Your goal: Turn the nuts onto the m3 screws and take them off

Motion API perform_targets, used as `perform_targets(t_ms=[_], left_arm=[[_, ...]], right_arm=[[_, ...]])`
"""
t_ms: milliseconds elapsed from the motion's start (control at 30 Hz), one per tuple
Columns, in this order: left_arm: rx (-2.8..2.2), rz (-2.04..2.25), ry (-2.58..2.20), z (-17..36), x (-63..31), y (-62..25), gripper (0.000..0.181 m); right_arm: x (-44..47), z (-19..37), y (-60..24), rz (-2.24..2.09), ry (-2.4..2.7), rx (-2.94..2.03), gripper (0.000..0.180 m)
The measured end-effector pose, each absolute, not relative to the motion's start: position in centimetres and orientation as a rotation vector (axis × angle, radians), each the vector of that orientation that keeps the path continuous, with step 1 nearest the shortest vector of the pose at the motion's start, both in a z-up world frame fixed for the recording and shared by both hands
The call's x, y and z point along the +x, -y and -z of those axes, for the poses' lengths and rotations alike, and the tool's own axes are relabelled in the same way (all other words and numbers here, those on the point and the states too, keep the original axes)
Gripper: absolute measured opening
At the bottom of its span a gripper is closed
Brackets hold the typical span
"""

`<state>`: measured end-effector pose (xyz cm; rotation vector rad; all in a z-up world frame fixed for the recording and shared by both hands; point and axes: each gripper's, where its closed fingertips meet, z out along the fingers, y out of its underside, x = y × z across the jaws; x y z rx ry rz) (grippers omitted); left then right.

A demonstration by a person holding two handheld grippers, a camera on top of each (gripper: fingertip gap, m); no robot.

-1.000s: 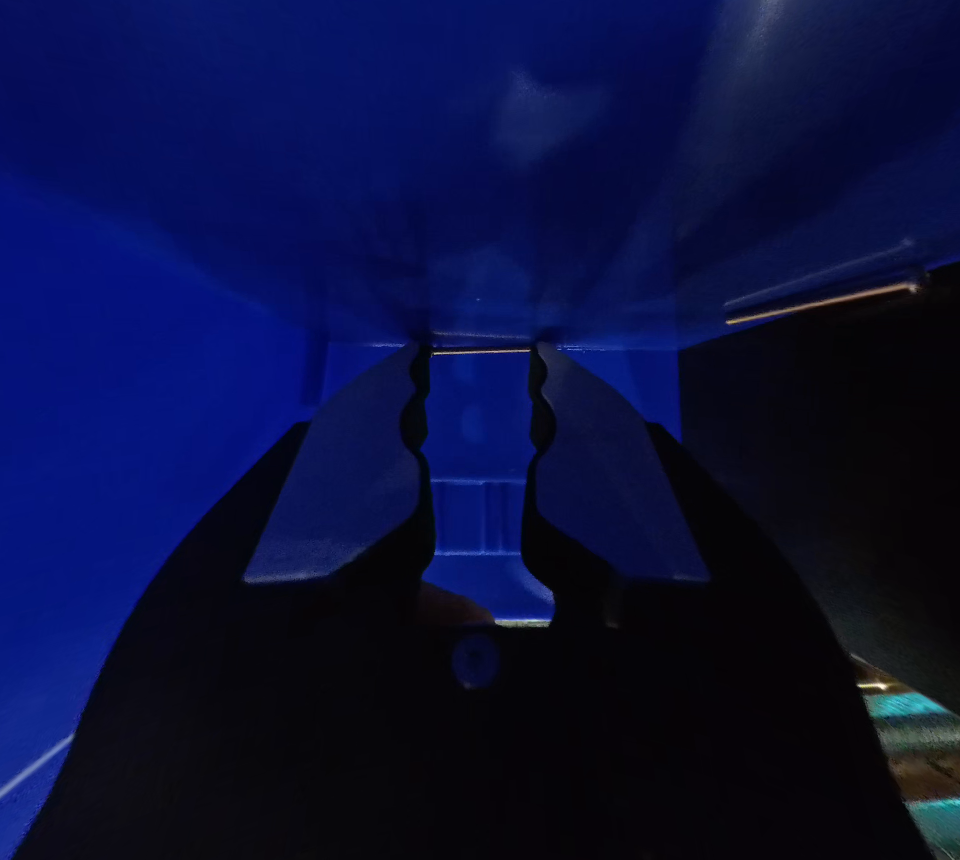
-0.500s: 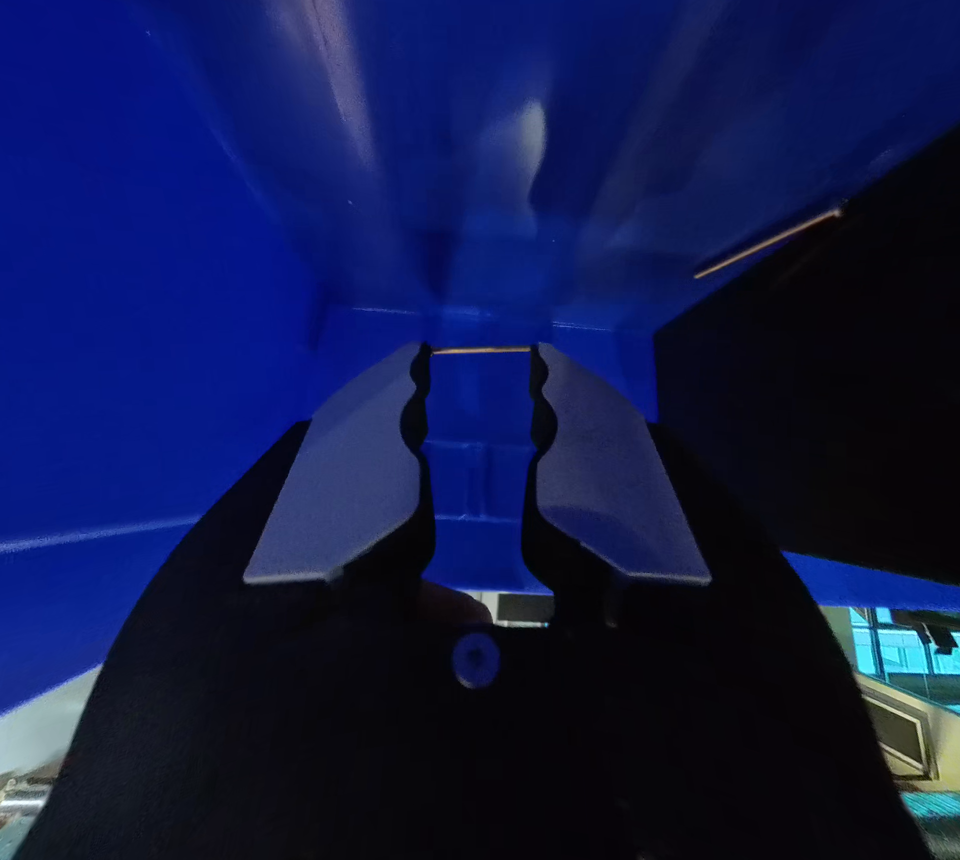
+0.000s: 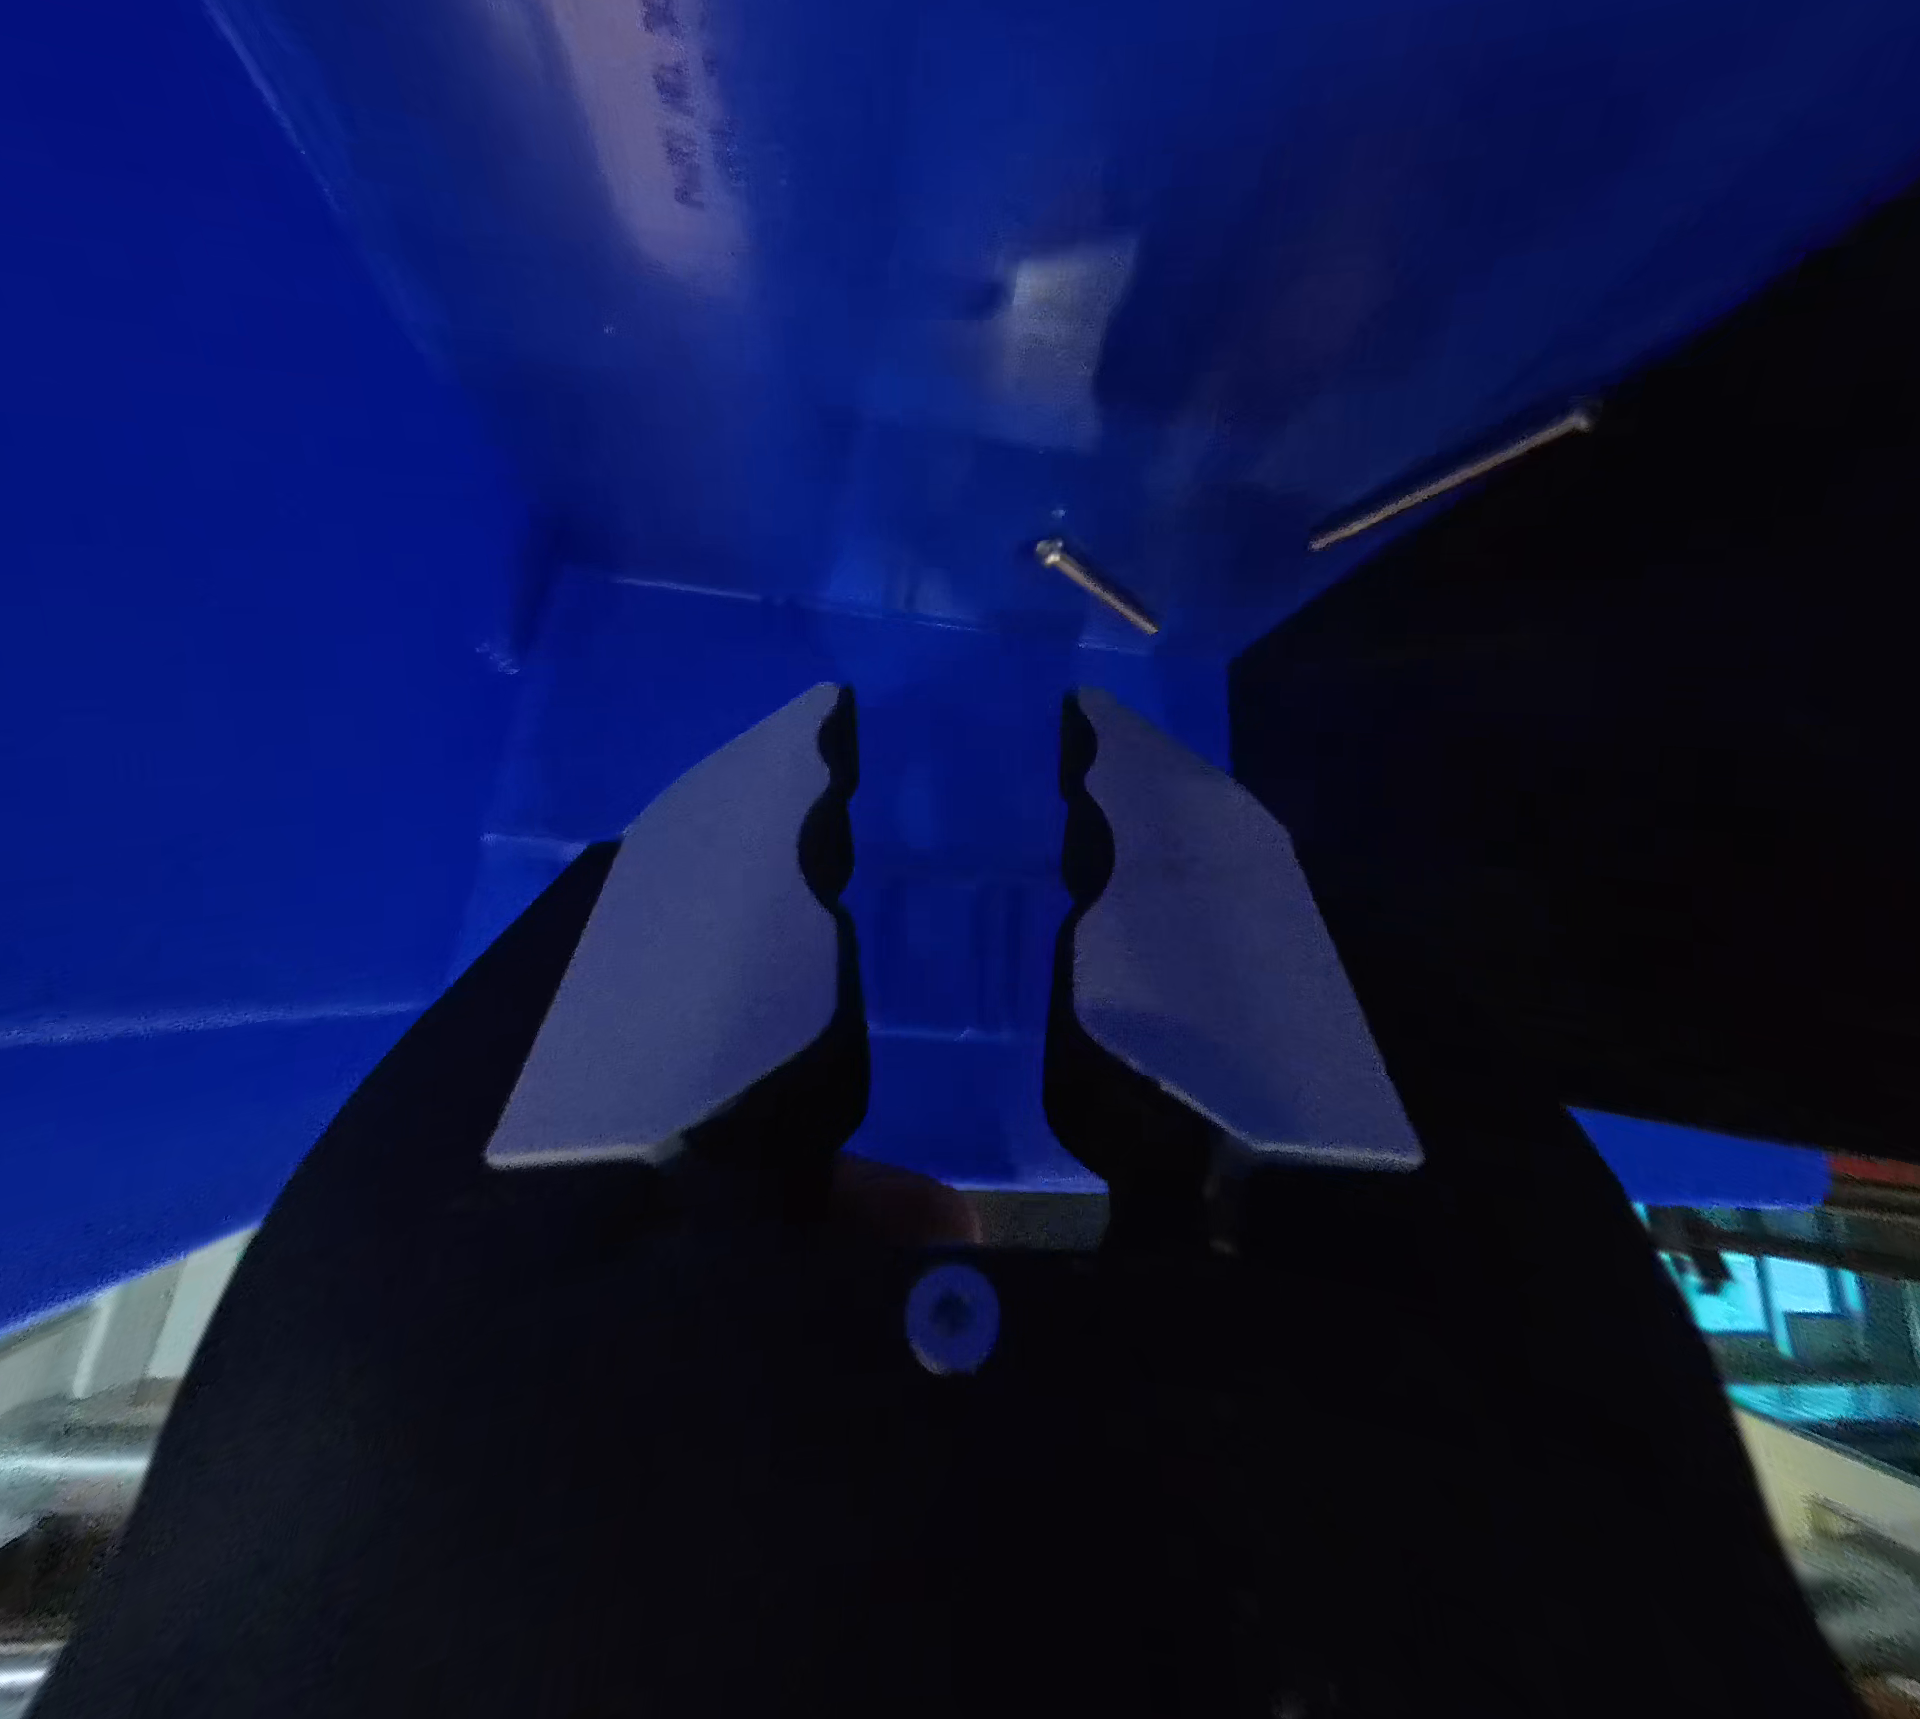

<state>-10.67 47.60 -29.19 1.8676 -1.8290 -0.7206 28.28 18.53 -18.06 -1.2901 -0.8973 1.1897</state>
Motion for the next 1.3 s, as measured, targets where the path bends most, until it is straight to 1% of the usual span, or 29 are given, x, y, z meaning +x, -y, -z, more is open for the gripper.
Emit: perform_targets(t_ms=[33,133,167,200,267,367,500,633,800,1000,1067,1167,1300], left_arm=[[1.880,0.695,1.796,29.4,-10.8,-47.2,0.036],[1.911,0.614,1.780,30.3,-10.4,-46.7,0.031],[1.931,0.568,1.742,30.4,-10.3,-46.2,0.027],[1.937,0.592,1.755,30.3,-10.4,-46.7,0.028],[2.020,0.447,1.713,30.4,-9.5,-46.0,0.030],[2.073,0.392,1.723,30.3,-9.1,-46.7,0.032],[2.021,0.424,1.733,30.2,-9.8,-47.6,0.030],[2.044,0.489,1.781,29.6,-9.7,-48.9,0.033],[2.001,0.396,1.858,28.8,-9.3,-47.9,0.038],[1.993,0.323,1.847,29.4,-9.1,-47.4,0.044],[1.987,0.362,1.865,29.3,-9.2,-47.7,0.042],[2.028,0.355,1.891,29.0,-9.0,-47.7,0.041],[2.092,0.342,1.946,28.8,-8.6,-48.4,0.038]], right_arm=[[28.3,18.1,-18.5,-1.191,0.897,-1.290,0.000],[28.3,18.0,-18.4,-1.193,0.896,-1.289,0.000],[28.3,18.0,-18.4,-1.194,0.896,-1.289,0.000],[28.3,18.0,-18.4,-1.194,0.897,-1.289,0.000],[28.3,18.0,-18.4,-1.194,0.898,-1.289,0.000],[28.3,18.0,-18.4,-1.196,0.896,-1.290,0.000],[28.3,18.0,-18.4,-1.196,0.896,-1.289,0.000],[28.4,18.0,-18.4,-1.198,0.892,-1.288,0.000],[28.4,18.0,-18.4,-1.200,0.891,-1.289,0.000],[28.3,18.0,-18.3,-1.194,0.898,-1.291,0.000],[28.1,18.0,-18.4,-1.200,0.900,-1.295,0.000],[26.6,17.5,-18.0,-1.259,0.925,-1.288,0.001],[21.8,17.5,-17.5,-1.206,1.168,-1.261,0.007]])
